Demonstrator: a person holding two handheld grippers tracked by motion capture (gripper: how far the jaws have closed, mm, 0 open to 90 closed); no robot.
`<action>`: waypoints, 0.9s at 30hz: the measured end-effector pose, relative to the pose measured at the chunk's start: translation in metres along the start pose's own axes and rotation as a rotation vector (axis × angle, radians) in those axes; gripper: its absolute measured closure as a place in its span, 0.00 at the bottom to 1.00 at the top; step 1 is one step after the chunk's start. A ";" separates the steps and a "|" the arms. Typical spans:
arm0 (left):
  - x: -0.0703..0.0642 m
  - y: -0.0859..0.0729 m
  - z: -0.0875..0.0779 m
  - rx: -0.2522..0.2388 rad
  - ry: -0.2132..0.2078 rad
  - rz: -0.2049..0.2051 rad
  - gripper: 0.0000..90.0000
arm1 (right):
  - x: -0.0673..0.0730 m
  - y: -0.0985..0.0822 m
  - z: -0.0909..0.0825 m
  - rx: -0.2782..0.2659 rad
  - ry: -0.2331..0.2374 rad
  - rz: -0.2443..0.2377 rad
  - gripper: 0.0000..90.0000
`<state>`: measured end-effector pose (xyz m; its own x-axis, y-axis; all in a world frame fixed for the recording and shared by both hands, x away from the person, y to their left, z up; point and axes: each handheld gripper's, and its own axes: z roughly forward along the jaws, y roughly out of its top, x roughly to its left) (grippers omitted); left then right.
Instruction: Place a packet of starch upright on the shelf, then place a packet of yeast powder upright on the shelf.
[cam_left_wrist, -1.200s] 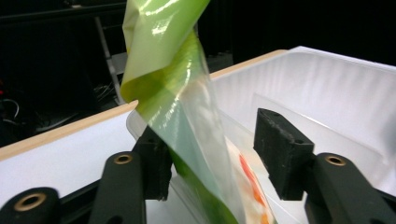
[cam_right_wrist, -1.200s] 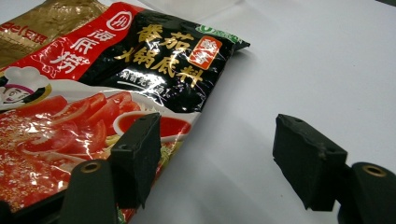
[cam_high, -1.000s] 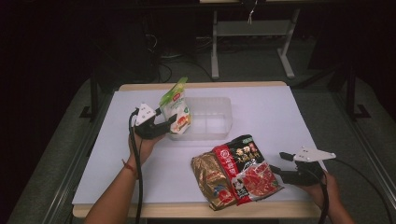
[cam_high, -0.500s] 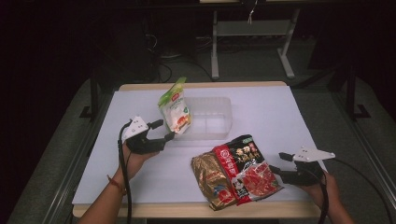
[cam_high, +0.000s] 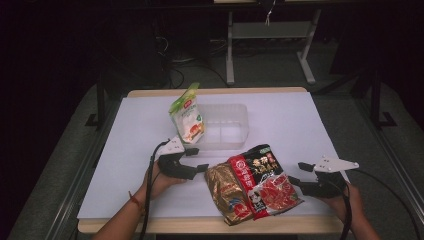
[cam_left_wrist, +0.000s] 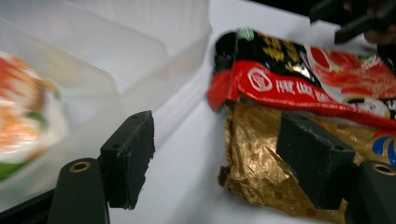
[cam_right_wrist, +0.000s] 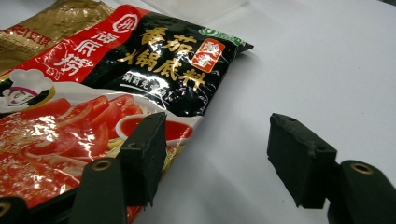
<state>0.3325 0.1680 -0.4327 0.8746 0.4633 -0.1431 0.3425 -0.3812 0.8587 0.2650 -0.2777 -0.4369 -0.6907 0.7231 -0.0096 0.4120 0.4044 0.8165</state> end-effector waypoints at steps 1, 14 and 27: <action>-0.001 -0.001 0.002 0.015 -0.010 0.004 0.29 | 0.000 0.000 0.001 0.002 -0.002 0.001 0.41; -0.001 -0.008 0.023 0.098 -0.064 -0.062 0.23 | 0.003 0.000 0.002 0.012 0.008 -0.008 0.39; -0.008 -0.002 0.041 0.185 -0.109 -0.020 0.21 | 0.005 -0.002 0.001 0.014 0.012 -0.012 0.38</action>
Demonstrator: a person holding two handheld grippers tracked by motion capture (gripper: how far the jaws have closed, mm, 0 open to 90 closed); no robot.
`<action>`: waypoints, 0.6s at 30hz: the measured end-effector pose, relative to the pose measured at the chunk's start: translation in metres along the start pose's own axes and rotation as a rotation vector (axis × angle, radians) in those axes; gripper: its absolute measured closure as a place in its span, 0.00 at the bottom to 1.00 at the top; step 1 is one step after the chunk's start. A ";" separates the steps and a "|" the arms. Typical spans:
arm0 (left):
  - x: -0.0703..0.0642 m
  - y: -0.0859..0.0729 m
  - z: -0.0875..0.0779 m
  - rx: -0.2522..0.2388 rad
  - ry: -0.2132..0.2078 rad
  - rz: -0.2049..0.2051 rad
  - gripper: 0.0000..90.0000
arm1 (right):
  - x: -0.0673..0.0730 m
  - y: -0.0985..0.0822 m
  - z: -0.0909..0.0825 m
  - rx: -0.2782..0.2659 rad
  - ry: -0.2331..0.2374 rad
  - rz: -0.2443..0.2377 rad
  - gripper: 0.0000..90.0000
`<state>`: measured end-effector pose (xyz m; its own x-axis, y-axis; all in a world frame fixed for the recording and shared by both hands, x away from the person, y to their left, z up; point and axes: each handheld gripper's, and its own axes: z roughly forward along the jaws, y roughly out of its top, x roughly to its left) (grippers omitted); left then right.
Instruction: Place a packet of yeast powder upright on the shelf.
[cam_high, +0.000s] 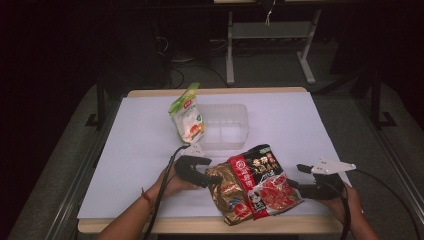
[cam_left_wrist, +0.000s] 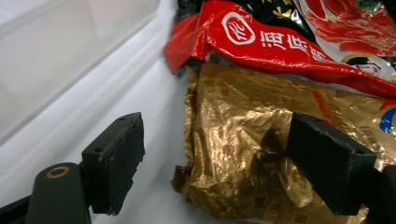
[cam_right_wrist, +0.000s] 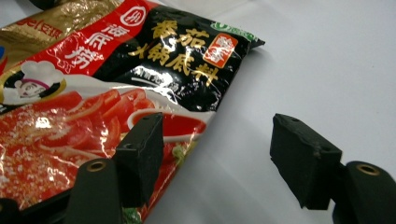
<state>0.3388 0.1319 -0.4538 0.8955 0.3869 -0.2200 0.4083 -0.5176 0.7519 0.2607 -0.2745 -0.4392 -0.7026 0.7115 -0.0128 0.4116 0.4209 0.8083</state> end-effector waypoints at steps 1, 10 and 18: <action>0.000 -0.001 0.001 0.015 -0.023 -0.004 0.21 | 0.000 0.000 0.000 -0.002 -0.003 0.001 0.37; -0.003 0.001 0.003 0.046 -0.033 0.007 0.21 | 0.001 0.000 0.000 0.000 0.004 0.003 0.37; -0.006 -0.001 0.003 0.036 -0.056 0.009 0.42 | 0.001 0.000 0.000 0.003 0.003 0.001 0.37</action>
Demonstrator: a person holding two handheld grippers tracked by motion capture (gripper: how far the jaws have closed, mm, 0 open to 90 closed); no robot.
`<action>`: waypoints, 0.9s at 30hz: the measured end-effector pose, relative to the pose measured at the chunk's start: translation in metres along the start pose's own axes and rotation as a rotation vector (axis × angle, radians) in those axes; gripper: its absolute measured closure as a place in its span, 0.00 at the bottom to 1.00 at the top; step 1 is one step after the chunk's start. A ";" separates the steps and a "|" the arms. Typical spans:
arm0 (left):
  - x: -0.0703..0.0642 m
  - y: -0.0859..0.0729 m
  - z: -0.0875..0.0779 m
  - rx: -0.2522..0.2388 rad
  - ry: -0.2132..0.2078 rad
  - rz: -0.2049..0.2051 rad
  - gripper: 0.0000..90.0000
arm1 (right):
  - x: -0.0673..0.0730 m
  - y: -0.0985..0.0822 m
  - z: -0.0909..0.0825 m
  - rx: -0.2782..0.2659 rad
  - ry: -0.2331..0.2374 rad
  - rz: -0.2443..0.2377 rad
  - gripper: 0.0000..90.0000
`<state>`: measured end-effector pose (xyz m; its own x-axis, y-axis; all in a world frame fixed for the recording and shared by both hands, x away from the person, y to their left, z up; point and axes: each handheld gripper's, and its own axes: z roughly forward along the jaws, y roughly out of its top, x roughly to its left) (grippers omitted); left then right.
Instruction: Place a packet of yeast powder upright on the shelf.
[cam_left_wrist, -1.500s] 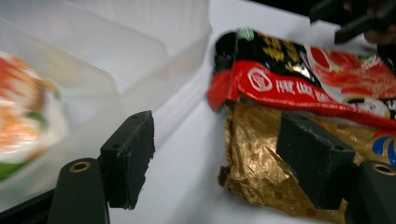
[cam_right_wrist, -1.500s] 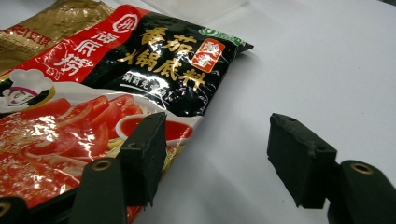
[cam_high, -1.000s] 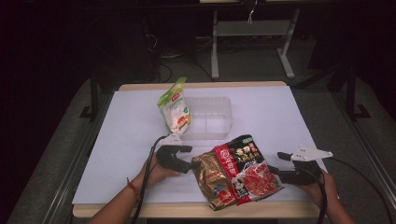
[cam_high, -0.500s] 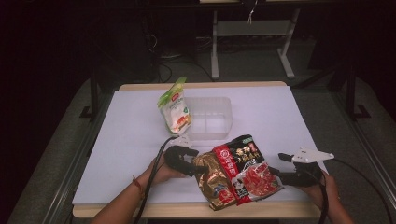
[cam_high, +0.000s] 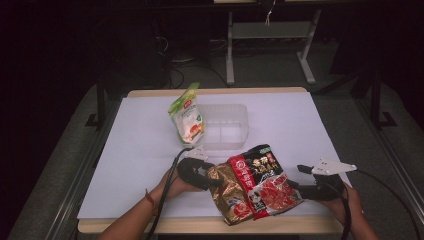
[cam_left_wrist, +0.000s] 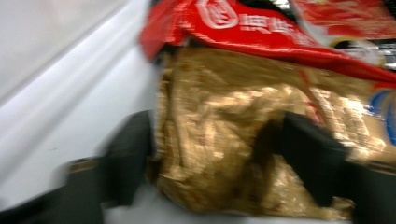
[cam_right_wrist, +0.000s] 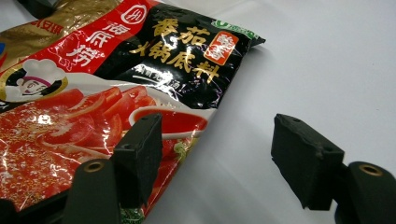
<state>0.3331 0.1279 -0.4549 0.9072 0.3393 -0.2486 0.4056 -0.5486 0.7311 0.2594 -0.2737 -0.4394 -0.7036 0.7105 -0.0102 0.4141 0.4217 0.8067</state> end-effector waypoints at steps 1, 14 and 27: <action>0.001 -0.001 -0.001 -0.004 -0.007 -0.004 0.44 | 0.000 0.000 0.000 0.001 -0.001 -0.001 0.37; 0.004 -0.005 -0.014 -0.093 0.039 -0.081 0.95 | 0.000 0.001 -0.001 0.005 -0.005 -0.012 0.37; -0.009 0.014 -0.066 -0.337 0.062 -0.066 0.97 | -0.001 0.001 -0.005 -0.016 -0.027 -0.010 0.37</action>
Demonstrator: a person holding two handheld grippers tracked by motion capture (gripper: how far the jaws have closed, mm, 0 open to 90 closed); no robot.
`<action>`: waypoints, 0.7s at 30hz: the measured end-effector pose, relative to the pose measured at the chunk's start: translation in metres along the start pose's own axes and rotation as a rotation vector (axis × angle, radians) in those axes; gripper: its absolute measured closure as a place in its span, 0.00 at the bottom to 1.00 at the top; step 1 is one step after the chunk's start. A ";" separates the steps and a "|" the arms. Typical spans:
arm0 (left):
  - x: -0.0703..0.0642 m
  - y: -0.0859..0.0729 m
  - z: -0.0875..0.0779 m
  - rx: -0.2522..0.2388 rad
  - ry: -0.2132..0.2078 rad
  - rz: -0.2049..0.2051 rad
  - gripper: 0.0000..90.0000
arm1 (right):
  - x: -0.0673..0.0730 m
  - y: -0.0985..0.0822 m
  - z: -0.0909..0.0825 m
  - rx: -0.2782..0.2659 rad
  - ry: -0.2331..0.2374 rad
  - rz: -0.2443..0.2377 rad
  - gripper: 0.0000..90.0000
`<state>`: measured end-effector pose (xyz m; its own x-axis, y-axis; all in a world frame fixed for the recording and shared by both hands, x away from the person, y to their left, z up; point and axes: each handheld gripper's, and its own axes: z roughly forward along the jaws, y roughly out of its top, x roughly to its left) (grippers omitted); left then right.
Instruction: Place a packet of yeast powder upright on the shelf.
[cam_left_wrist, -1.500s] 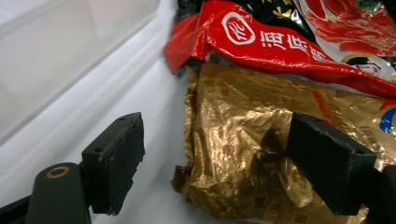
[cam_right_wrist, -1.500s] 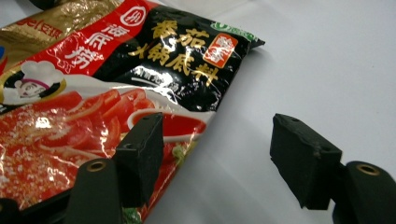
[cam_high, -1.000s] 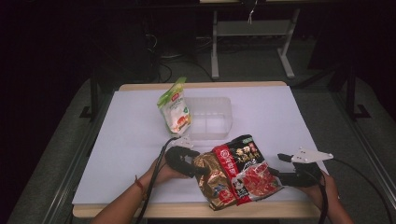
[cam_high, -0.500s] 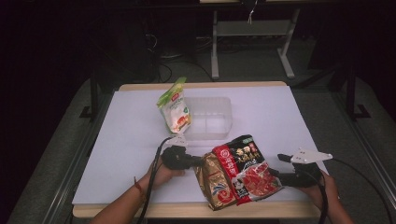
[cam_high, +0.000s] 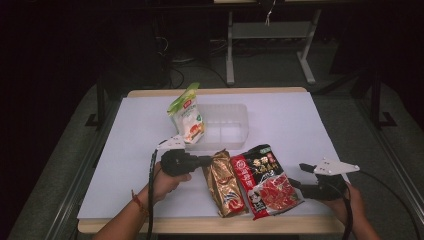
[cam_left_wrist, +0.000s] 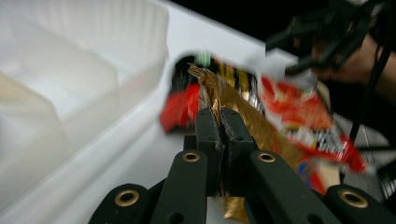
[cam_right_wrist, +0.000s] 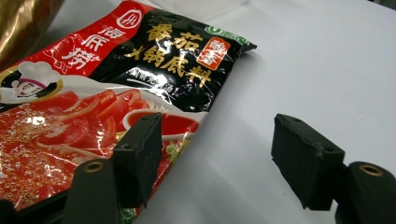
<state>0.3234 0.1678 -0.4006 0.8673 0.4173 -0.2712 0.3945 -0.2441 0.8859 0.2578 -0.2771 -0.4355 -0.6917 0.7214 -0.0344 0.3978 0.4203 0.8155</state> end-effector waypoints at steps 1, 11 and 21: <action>-0.001 0.002 -0.003 -0.023 0.008 -0.004 0.97 | 0.000 0.000 0.000 -0.001 -0.003 0.000 0.36; -0.015 0.020 -0.028 -0.158 -0.002 0.033 0.98 | -0.001 0.000 -0.001 -0.004 -0.010 0.010 0.36; -0.019 0.034 -0.042 -0.242 0.012 0.034 0.98 | -0.002 0.000 -0.001 -0.004 -0.011 0.015 0.36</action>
<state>0.3081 0.1881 -0.3493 0.8749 0.4227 -0.2363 0.2794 -0.0422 0.9592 0.2587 -0.2795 -0.4353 -0.6789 0.7336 -0.0289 0.4052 0.4073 0.8184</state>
